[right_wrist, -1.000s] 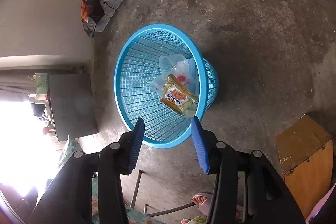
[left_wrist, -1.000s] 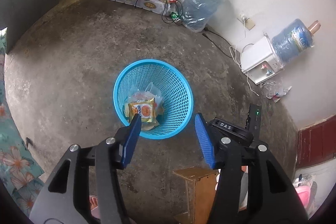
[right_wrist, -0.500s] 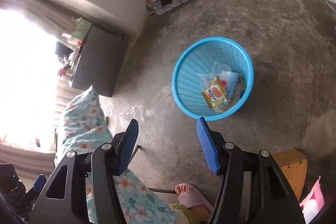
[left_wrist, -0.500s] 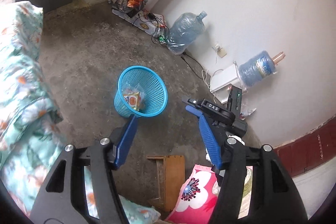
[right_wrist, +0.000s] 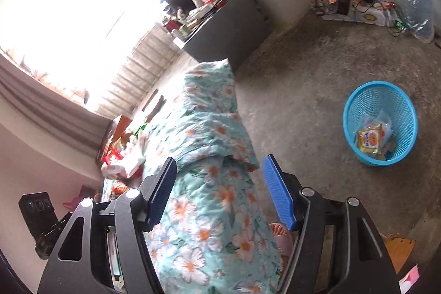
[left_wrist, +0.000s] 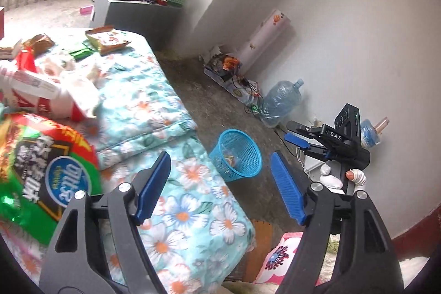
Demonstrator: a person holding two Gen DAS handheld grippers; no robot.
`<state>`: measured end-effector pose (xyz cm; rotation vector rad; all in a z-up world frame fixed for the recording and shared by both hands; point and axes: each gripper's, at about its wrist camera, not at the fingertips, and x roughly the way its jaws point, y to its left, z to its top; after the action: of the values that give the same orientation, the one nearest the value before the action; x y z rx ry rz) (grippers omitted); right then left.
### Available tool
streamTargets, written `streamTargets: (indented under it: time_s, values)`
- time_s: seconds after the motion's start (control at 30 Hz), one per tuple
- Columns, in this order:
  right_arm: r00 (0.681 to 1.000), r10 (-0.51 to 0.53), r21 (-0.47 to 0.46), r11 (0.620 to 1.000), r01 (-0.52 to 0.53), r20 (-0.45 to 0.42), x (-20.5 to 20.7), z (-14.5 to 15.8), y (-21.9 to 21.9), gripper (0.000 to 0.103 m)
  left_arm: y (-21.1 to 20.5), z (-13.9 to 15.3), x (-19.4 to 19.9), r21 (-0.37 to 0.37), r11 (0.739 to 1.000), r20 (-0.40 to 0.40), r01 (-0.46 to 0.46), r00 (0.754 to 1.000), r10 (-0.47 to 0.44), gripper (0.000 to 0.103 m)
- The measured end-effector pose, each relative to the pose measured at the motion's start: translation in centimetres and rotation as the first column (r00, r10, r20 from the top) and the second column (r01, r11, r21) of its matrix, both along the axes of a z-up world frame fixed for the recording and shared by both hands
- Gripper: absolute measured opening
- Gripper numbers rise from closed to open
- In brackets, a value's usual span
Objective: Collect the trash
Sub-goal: 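Withdraw both open grippers from the wastebasket back toward the bed, then grasp the red-capped white bottle with the left gripper while the right gripper grasps the white glove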
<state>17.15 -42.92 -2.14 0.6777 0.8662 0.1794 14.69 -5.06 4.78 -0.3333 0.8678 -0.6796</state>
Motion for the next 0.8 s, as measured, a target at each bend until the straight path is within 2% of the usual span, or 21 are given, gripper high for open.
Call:
streamTargets:
  time_s: [0.17, 0.37, 0.53, 0.73, 0.8]
  values:
    - [0.992, 0.12, -0.013, 0.993, -0.12, -0.026, 2.0, 0.9, 6.6, 0.064, 6.1, 0.8, -0.8, -0.02, 0.993, 0.008, -0.114, 0.993, 0.114, 0.073]
    - [0.962, 0.268, 0.011, 0.963, -0.268, -0.058, 4.8, 1.3, 14.4, 0.064, 11.7, 2.3, -1.3, -0.016, 0.976, 0.046, -0.216, 0.975, 0.216, 0.073]
    - [0.94, 0.328, 0.034, 0.945, -0.326, -0.091, 8.1, 1.2, 19.5, 0.064, 15.7, 4.3, 0.0, 0.04, 0.961, 0.092, -0.272, 0.959, 0.267, 0.078]
    - [0.93, 0.339, 0.069, 0.941, -0.333, -0.145, 13.0, -0.2, 23.2, 0.064, 18.0, 4.9, 4.7, 0.15, 0.94, 0.122, -0.306, 0.949, 0.29, 0.078]
    - [0.927, 0.335, 0.072, 0.942, -0.328, -0.168, 14.7, -0.7, 24.3, 0.064, 18.4, 4.8, 6.5, 0.164, 0.936, 0.131, -0.311, 0.948, 0.291, 0.078]
